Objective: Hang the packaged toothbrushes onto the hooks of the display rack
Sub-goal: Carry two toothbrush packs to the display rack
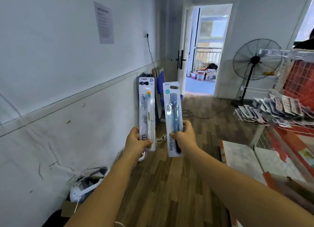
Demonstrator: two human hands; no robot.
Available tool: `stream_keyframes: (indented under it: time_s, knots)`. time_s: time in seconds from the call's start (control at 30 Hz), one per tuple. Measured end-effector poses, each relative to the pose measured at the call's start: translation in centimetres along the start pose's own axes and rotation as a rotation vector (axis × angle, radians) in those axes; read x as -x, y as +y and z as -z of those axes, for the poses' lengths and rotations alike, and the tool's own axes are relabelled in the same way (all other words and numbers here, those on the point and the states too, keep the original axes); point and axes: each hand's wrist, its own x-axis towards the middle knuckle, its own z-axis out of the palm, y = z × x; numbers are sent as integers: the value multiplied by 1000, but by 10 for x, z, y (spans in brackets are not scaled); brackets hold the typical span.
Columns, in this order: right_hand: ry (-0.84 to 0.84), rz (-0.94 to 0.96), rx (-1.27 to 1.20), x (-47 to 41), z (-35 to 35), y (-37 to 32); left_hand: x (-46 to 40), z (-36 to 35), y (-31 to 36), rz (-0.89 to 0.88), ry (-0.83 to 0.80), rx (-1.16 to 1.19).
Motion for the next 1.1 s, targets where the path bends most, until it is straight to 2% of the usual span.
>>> stream_keyframes:
  time_s: [0.37, 0.6, 0.83, 1.1]
  knots:
    - [1, 45, -39, -198, 41, -9, -174, -96, 10, -59, 9, 4]
    - [29, 4, -13, -298, 64, -2, -257, -137, 14, -27, 10, -46]
    - [57, -34, -4, -393, 61, 12, -352, -168, 3, -8, -39, -16]
    - [133, -7, 23, -521, 50, 7, -504, -200, -5, -1, -120, -26]
